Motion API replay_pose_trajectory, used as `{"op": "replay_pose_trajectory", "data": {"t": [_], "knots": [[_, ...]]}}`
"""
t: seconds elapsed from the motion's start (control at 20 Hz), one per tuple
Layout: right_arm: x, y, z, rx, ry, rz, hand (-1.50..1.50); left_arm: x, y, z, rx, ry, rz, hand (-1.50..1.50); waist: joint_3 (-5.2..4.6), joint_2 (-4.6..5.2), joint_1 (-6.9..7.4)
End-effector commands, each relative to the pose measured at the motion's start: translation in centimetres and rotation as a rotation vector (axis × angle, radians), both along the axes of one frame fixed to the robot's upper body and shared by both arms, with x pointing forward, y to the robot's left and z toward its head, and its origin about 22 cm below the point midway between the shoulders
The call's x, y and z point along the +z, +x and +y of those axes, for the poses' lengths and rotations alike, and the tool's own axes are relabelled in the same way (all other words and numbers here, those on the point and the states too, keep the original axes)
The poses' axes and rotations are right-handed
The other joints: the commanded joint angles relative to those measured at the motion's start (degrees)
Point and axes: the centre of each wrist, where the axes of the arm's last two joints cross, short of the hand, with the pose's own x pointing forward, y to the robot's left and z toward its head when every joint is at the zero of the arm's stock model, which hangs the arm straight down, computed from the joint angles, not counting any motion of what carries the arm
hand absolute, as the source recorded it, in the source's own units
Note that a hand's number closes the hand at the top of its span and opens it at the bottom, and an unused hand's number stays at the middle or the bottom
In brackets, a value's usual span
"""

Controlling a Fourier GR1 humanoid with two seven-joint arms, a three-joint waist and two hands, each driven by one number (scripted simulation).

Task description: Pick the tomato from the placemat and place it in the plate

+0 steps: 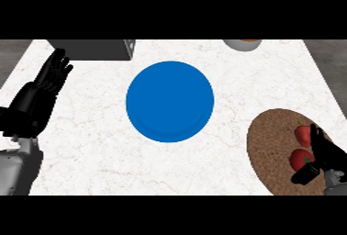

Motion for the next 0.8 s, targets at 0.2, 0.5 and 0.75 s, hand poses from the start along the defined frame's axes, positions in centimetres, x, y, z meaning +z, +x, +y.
{"op": "replay_pose_trajectory", "data": {"t": [0.2, 0.5, 0.75], "knots": [[-1.0, 0.2, 1.4, 0.102, -0.128, -0.208, 1.50, 0.5, 0.6, -0.6, -0.002, -0.002, -0.009, 0.00, 0.77, 0.49, -0.13], [-3.9, -6.7, 7.1, -0.233, -0.176, -0.206, 1.50, -0.2, -0.2, 1.2, 0.058, 0.010, 0.002, 0.00, 0.52, -0.64, -3.50], [-3.6, -11.8, 10.5, -0.371, -0.257, -0.246, 1.50, -1.1, -0.8, 2.4, 0.086, 0.006, 0.031, 0.00, 0.26, -0.91, -5.18]]}}
